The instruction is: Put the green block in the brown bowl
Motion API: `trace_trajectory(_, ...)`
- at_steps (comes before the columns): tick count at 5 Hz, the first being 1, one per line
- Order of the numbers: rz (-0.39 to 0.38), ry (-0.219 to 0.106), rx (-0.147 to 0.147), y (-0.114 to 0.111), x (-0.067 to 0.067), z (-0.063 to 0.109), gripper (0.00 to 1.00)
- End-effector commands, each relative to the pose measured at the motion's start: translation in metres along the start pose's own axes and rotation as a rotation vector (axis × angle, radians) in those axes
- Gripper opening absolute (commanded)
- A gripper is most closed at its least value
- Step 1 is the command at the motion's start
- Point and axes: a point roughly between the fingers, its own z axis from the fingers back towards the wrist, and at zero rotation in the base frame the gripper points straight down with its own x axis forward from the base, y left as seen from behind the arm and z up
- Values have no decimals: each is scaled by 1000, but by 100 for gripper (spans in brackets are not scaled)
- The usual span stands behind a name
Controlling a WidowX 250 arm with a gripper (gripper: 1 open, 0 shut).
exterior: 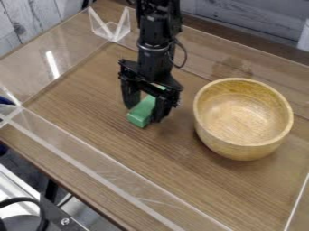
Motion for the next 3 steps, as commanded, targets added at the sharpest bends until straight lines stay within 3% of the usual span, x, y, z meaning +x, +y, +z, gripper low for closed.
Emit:
trace_trajectory(1,-2,-76,17,2,8,17,100)
trace_trajectory(3,2,-79,19,2,10,15,100)
